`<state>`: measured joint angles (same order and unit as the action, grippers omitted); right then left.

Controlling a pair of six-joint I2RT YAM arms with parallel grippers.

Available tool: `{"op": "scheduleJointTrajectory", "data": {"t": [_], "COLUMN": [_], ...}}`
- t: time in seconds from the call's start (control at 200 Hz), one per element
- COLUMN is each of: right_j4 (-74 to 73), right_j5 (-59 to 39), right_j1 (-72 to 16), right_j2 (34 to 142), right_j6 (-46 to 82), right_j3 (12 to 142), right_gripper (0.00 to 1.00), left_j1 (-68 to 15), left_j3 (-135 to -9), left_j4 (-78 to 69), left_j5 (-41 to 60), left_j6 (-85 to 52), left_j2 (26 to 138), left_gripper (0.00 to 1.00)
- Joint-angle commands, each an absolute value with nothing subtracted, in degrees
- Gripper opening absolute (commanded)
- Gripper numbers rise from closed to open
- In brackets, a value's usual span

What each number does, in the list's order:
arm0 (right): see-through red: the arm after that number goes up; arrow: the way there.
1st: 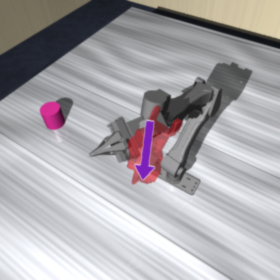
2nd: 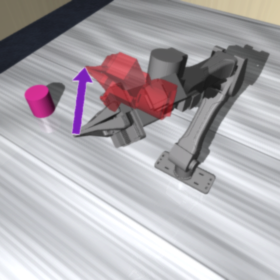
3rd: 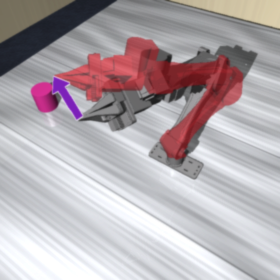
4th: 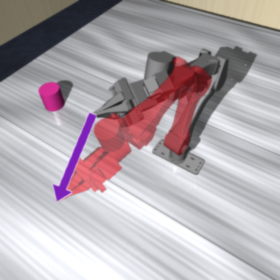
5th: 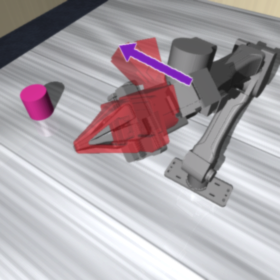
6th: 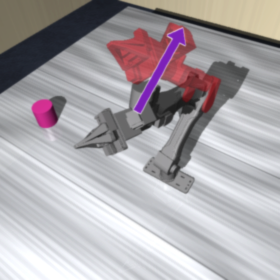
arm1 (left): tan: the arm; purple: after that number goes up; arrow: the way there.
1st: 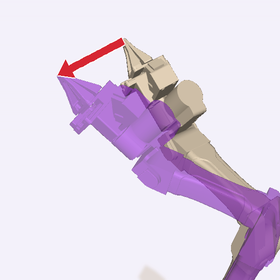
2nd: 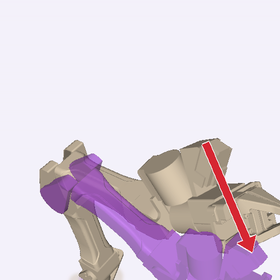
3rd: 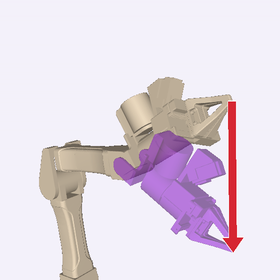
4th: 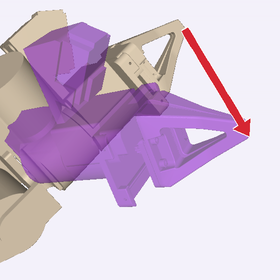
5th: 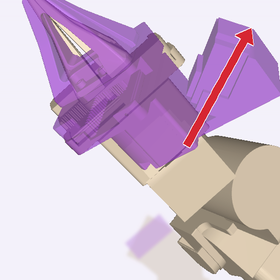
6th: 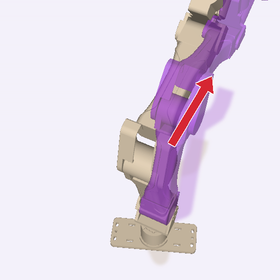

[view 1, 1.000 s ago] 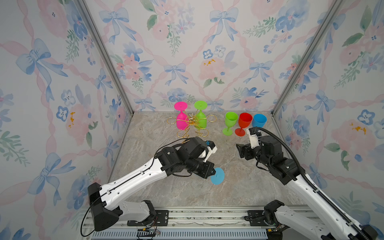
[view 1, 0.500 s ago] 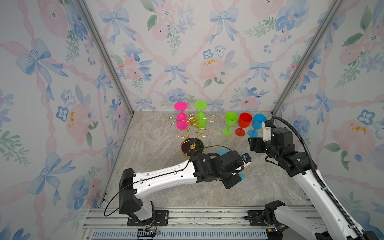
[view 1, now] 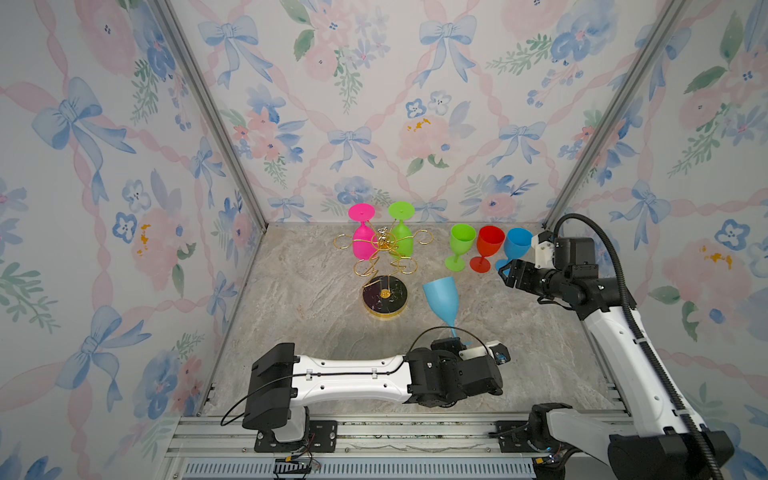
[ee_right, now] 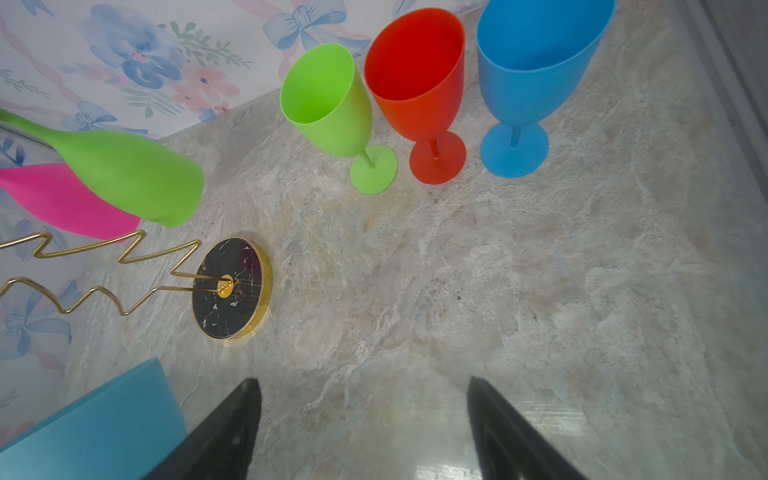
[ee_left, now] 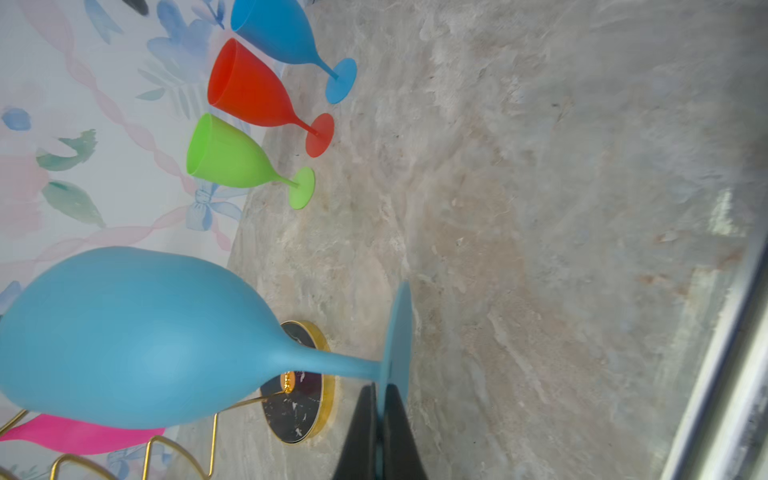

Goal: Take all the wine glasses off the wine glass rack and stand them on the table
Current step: 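Move the right gripper down to the blue glass's bowl while the left holds the stem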

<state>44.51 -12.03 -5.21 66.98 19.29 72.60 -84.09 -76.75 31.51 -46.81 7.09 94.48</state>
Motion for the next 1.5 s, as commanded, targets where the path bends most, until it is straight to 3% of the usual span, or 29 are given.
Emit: {"op": "scheduleJointTrajectory", "data": {"t": [0.0, 0.16, 0.5, 0.75, 0.885, 1.495], "right_j4": [46.96, 48.81, 53.70, 56.32, 58.04, 66.23], "right_j5": [-14.24, -13.42, -17.54, -24.04, -25.76, -32.80], "right_j1": [-7.49, -11.64, -17.51, -20.41, -21.18, -22.75], "right_j2": [67.95, 69.76, 74.59, 77.34, 77.44, 80.25], "right_j6": [20.55, 20.20, 20.22, 21.10, 21.07, 25.55], "right_j3": [76.10, 79.47, 84.96, 88.25, 89.30, 95.92], "right_gripper": [0.80, 0.79, 0.78, 0.75, 0.74, 0.66], "left_j1": [-84.02, -85.02, -86.44, -86.74, -86.75, -86.74], "left_j3": [-71.82, -59.52, -44.21, -39.73, -33.24, -26.14], "left_j4": [24.56, 7.76, -21.14, -22.58, -30.79, -39.24], "left_j5": [-60.32, -66.96, -70.27, -60.86, -54.77, -50.96], "left_j6": [13.62, 25.63, 47.96, 45.91, 52.41, 62.94], "left_j2": [94.70, 90.99, 87.80, 80.72, 76.17, 76.79], "left_gripper": [0.00, 0.00, 0.00, 0.00, 0.00, 0.00]}}
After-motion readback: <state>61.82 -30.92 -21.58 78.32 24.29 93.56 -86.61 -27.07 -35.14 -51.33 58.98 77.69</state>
